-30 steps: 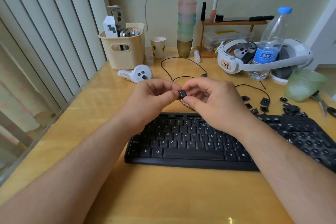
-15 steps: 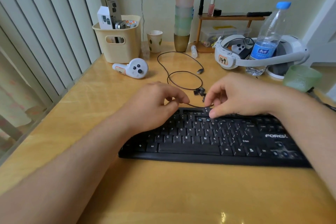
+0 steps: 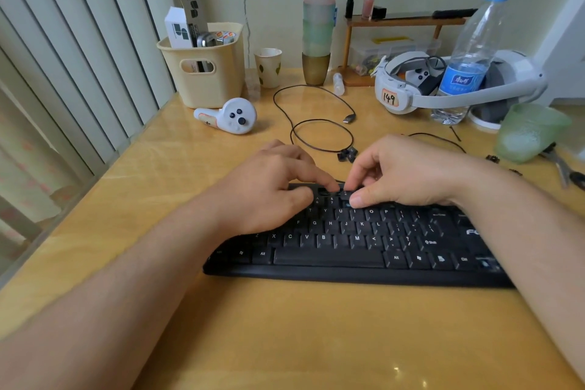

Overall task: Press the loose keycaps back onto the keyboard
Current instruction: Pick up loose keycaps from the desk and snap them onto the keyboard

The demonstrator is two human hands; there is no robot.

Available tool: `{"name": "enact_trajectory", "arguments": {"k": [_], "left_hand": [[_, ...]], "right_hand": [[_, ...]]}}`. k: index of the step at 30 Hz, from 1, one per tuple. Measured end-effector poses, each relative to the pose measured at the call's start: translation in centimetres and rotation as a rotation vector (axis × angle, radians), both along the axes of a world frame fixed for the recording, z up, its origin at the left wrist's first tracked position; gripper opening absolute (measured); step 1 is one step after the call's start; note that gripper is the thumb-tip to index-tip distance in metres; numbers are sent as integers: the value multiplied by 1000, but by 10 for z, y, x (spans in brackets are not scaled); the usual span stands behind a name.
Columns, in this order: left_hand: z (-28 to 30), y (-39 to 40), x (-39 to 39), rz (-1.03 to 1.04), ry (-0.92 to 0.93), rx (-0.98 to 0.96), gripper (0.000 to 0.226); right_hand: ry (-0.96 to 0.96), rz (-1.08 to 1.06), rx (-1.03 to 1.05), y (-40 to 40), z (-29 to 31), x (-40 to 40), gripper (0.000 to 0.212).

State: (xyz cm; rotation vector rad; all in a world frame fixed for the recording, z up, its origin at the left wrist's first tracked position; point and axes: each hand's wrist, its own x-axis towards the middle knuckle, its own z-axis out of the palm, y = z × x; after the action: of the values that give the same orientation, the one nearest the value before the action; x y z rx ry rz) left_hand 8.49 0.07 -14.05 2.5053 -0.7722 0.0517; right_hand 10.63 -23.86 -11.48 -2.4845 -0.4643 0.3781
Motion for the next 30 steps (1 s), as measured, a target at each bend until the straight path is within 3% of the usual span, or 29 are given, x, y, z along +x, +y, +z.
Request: {"name": "enact_trajectory", "arguments": {"k": [8, 30], "left_hand": [[-2, -3, -3, -46, 12, 123, 50], [-2, -3, -5, -39, -18, 179, 50]], "right_hand": [[22, -20, 4, 2, -3, 1, 12], [-26, -139, -5, 11, -7, -10, 12]]}}
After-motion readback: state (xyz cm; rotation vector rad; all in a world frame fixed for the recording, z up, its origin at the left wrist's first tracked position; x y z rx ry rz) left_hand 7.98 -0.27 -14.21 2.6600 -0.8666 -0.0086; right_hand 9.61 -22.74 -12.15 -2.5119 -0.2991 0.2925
